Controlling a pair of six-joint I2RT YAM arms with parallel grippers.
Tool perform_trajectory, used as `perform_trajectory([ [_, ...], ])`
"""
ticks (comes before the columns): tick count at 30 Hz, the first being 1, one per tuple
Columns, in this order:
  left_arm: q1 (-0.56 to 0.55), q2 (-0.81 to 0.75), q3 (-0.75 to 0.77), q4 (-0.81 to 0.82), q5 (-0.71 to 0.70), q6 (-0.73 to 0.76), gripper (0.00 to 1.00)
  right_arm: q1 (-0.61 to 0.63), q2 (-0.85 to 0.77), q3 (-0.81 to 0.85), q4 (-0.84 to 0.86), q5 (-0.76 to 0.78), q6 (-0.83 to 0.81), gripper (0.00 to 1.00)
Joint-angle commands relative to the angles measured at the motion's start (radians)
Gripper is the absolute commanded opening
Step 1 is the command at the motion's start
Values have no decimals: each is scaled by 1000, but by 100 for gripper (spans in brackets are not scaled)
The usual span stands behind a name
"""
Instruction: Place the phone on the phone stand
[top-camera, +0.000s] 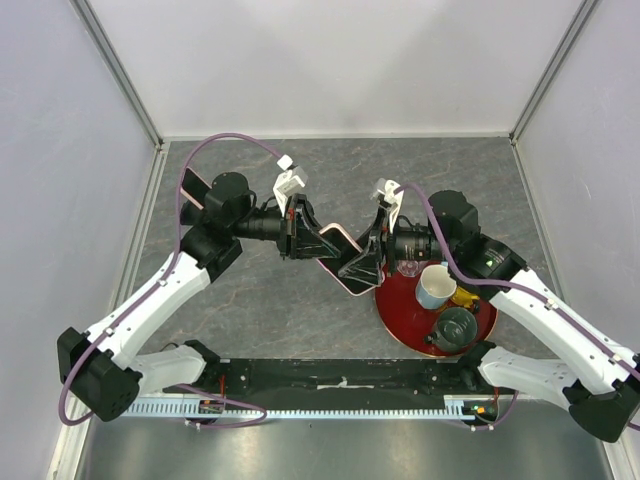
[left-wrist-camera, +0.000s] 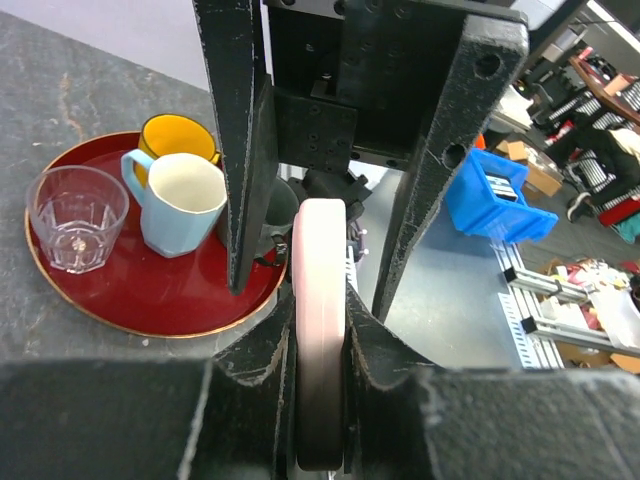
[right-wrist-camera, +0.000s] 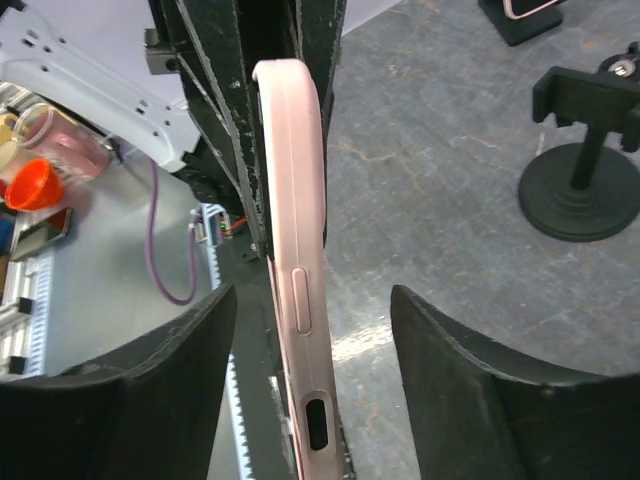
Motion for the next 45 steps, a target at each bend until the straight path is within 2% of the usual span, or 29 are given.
perform_trajectory([
  [1,-4,-23,70,-36,-75,52,2,-2,-4,-17,-31,44,-40,75],
  [2,-4,-23,70,-36,-69,50,2,-2,-4,-21,-36,45,-43,79],
  [7,-4,-6,79,-32,-37,36,2,-4,-9,-61,-44,53,-55,83],
  [10,-4,-1,73,7,25,12,2,-17,-7,-72,-38,-8,-64,73],
  [12,-4,-3,59,62,84,-16,2,-25,-4,-78,-24,-87,-63,54],
  [13,-4,-6,55,83,121,-25,2,-27,-3,-80,-13,-110,-57,37],
  [15,-4,-8,46,118,147,-43,2,-30,3,-81,-5,-179,-53,22],
  [16,-9,-6,46,128,176,-51,2,-30,5,-81,5,-193,-47,2],
  [18,-15,9,55,134,201,-68,2,-30,3,-81,7,-214,-44,0],
  [22,-23,26,62,134,230,-83,30,-31,-11,-75,18,-211,-38,0],
  [26,-23,17,59,134,232,-69,49,-39,-17,-74,18,-213,-35,0],
  [30,-23,25,62,129,232,-72,50,-40,-9,-75,19,-217,-29,0],
  [32,-24,29,65,123,230,-68,44,-40,-6,-72,22,-216,-26,0],
  [38,-24,37,78,74,203,-37,37,-40,20,-66,15,-223,-20,0],
  [45,-24,34,99,-27,157,41,43,-41,40,-52,-2,-223,-24,0],
])
